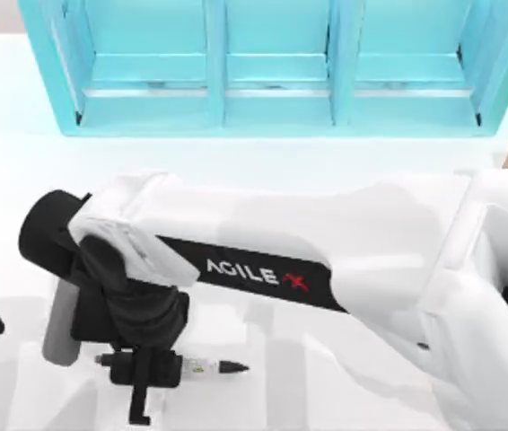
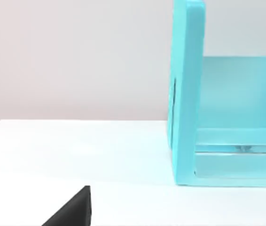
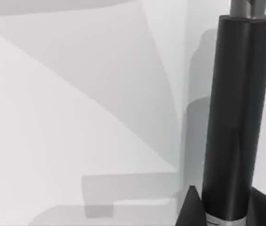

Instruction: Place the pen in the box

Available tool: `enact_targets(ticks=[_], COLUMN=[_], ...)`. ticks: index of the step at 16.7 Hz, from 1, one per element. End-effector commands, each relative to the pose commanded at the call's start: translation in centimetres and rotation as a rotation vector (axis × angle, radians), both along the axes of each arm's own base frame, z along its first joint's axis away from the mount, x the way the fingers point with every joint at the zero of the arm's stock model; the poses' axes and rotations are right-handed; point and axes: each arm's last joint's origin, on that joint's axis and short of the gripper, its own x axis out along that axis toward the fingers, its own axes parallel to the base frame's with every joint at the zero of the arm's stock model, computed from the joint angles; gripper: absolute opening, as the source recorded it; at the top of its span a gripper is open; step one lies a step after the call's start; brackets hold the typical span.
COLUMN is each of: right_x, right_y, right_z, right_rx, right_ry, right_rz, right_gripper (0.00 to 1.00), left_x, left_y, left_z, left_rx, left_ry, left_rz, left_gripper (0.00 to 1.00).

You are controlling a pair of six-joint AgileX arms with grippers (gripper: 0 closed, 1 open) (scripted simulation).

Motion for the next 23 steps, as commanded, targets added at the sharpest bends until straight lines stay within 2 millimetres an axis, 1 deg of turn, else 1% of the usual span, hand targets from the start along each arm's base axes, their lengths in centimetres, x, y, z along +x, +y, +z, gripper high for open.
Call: enact_targets(ticks=[2,6,8,10,14,16,17,19,21,23], right_x=[0.2,0.1,0.0,0.0,-0.1,1.1,2.3,5.5,9.1,12.6], right_y=[0.2,0.1,-0.1,-0.2,-0.1,-1.0,-2.0,-4.9,-9.4,-15.3], right_z=[1.9,6.7,8.5,9.1,9.0,9.5,9.8,10.7,11.4,11.9], right_rx=[0.001,-0.007,-0.001,0.002,0.001,0.024,0.043,0.089,0.142,0.198], right_ry=[-0.002,0.003,0.001,-0.001,0.0,-0.002,-0.002,0.003,0.013,0.029], right_rz=[-0.003,0.0,0.0,-0.001,-0.001,-0.055,-0.109,-0.27,-0.487,-0.749], right_gripper=[0.0,0.0,0.0,0.0,0.0,0.0,0.0,0.0,0.0,0.0], left_x=[0.0,0.0,0.0,0.0,0.0,0.0,0.0,0.0,0.0,0.0], left_y=[0.0,0.0,0.0,0.0,0.0,0.0,0.0,0.0,0.0,0.0], left_z=[0.0,0.0,0.0,0.0,0.0,0.0,0.0,0.0,0.0,0.0], left_rx=[0.0,0.0,0.0,0.0,0.0,0.0,0.0,0.0,0.0,0.0], left_ry=[0.0,0.0,0.0,0.0,0.0,0.0,0.0,0.0,0.0,0.0], left_rz=[0.0,0.0,0.0,0.0,0.0,0.0,0.0,0.0,0.0,0.0], left_gripper=[1.0,1.0,1.0,1.0,1.0,1.0,1.0,1.0,1.0,1.0])
